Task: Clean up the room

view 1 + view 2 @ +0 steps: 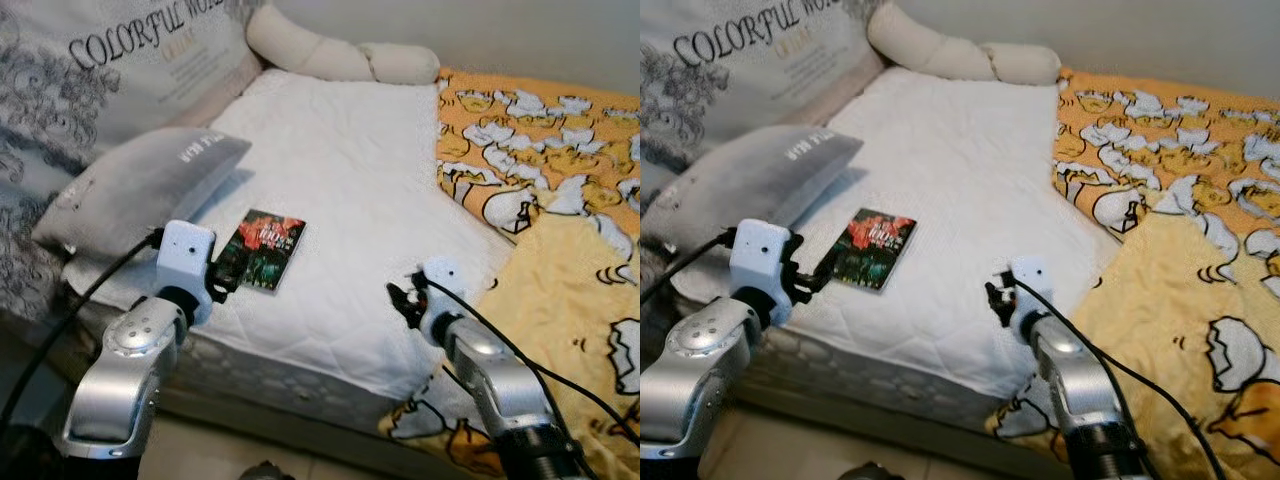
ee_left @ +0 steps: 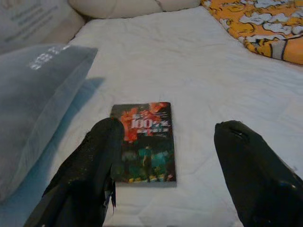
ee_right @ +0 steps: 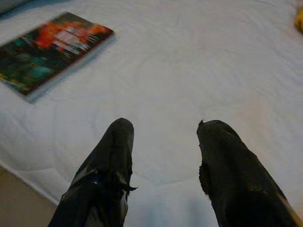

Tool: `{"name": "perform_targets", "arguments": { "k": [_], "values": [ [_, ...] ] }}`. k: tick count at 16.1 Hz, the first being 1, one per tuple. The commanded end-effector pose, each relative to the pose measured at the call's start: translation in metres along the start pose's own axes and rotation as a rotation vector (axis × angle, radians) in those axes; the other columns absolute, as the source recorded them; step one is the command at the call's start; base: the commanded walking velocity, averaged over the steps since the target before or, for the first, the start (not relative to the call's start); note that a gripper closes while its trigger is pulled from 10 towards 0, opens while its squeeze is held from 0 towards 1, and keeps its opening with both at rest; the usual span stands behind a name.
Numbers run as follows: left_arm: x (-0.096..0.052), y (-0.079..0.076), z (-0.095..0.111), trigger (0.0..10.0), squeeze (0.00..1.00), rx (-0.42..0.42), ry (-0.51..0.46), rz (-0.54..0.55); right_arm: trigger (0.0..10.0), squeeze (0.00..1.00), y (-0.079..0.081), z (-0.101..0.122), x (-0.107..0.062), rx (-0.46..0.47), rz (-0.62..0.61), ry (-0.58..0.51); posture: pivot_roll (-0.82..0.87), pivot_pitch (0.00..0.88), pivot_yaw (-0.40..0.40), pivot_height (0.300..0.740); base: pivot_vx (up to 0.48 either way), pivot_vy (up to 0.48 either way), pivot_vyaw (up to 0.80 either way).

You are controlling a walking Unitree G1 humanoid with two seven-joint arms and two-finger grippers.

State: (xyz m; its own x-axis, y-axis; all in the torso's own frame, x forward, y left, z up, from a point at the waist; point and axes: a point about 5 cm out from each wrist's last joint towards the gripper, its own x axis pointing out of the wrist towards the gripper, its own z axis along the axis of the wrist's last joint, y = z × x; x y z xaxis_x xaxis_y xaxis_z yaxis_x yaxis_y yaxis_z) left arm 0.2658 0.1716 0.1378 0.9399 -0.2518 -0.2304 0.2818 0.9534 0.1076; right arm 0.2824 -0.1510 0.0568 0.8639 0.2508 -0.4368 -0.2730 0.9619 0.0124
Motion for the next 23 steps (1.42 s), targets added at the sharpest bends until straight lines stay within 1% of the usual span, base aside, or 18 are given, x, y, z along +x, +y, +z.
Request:
{"name": "perform_targets", "arguments": {
  "k": [1,3,5,8,11,12,13,14,15,16,17,18,19,20,21,22,23],
  "values": [
    [0.002,-0.003,0.003,10.0,0.00,0.001,-0.005,-0.017,10.0,0.00,-0.005,0.002,-0.001,0.003,-0.023,-0.004,0.11,0.000,0.017,0.740,0.307,0.000,0.00],
    [0.002,-0.004,0.002,10.0,0.00,0.009,-0.001,-0.025,10.0,0.00,-0.006,0.001,-0.002,0.007,-0.032,0.000,0.11,0.000,0.016,0.740,0.289,0.000,0.00],
    [0.001,-0.008,0.001,10.0,0.00,0.038,-0.002,-0.052,10.0,0.00,-0.007,-0.001,-0.004,0.015,-0.043,0.013,0.11,0.000,0.017,0.740,0.000,0.000,0.00],
    [0.002,-0.011,0.000,10.0,0.00,0.029,0.005,-0.071,10.0,0.00,-0.010,-0.002,-0.005,0.010,-0.053,0.017,0.10,0.000,0.018,0.740,0.000,0.000,0.00],
    [0.002,-0.014,-0.001,10.0,0.00,0.025,0.019,-0.105,10.0,0.00,-0.017,-0.004,-0.004,0.003,-0.092,0.067,0.10,0.000,0.018,0.740,0.000,0.000,0.00],
    [0.002,-0.016,-0.001,10.0,0.00,0.027,0.023,-0.140,10.0,0.00,-0.019,-0.005,-0.002,0.017,-0.090,0.086,0.10,0.000,0.018,0.740,0.000,0.000,0.00],
    [0.001,-0.019,-0.003,10.0,0.00,0.032,0.048,-0.199,10.0,0.28,-0.022,-0.006,-0.001,0.026,-0.083,0.115,0.10,0.000,0.018,0.740,0.000,0.000,0.00],
    [-0.001,-0.022,-0.004,10.0,0.00,0.042,0.065,-0.253,10.0,1.00,-0.026,-0.008,-0.001,0.025,-0.098,0.152,0.10,0.000,0.018,0.740,0.000,0.000,0.00],
    [-0.002,-0.025,-0.007,10.0,0.00,0.047,0.089,-0.306,10.0,1.00,-0.029,-0.011,0.000,0.001,-0.091,0.192,0.10,0.000,0.018,0.740,0.000,0.000,0.00],
    [-0.004,-0.028,-0.009,10.0,0.10,0.067,0.125,-0.388,10.0,1.00,-0.034,-0.015,0.002,-0.027,-0.084,0.257,0.10,0.000,0.019,0.740,0.000,0.000,0.00],
    [-0.005,-0.030,-0.010,10.0,1.00,0.075,0.147,-0.462,10.0,1.00,-0.040,-0.020,0.004,-0.037,-0.072,0.335,0.10,0.000,0.018,0.740,0.000,0.000,0.00],
    [-0.005,-0.031,-0.010,10.0,1.00,0.076,0.151,-0.484,10.0,1.00,-0.042,-0.021,0.004,-0.039,-0.068,0.360,0.10,0.000,0.018,0.740,0.000,0.000,0.00],
    [-0.005,-0.033,-0.009,10.0,1.00,0.089,0.163,-0.535,10.0,1.00,-0.052,-0.024,0.005,-0.076,-0.122,0.404,0.10,0.000,0.014,0.740,0.000,0.000,0.00],
    [-0.006,-0.034,-0.009,10.0,1.00,0.094,0.168,-0.544,10.0,1.00,-0.059,-0.025,0.004,-0.092,-0.182,0.426,0.10,0.000,0.012,0.740,0.000,0.000,0.00],
    [-0.006,-0.035,-0.009,10.0,1.00,0.093,0.174,-0.555,10.0,1.00,-0.064,-0.027,0.003,-0.085,-0.240,0.465,0.10,0.000,0.012,0.740,0.000,0.000,0.00],
    [-0.007,-0.035,-0.009,10.0,1.00,0.092,0.176,-0.561,10.0,1.00,-0.065,-0.028,0.003,-0.065,-0.248,0.464,0.09,0.000,0.014,0.740,0.000,0.000,0.00],
    [-0.008,-0.037,-0.010,10.0,1.00,0.090,0.182,-0.574,10.0,1.00,-0.068,-0.030,0.003,-0.010,-0.281,0.471,0.09,0.000,0.021,0.740,0.000,0.000,0.00]
  ]
}}
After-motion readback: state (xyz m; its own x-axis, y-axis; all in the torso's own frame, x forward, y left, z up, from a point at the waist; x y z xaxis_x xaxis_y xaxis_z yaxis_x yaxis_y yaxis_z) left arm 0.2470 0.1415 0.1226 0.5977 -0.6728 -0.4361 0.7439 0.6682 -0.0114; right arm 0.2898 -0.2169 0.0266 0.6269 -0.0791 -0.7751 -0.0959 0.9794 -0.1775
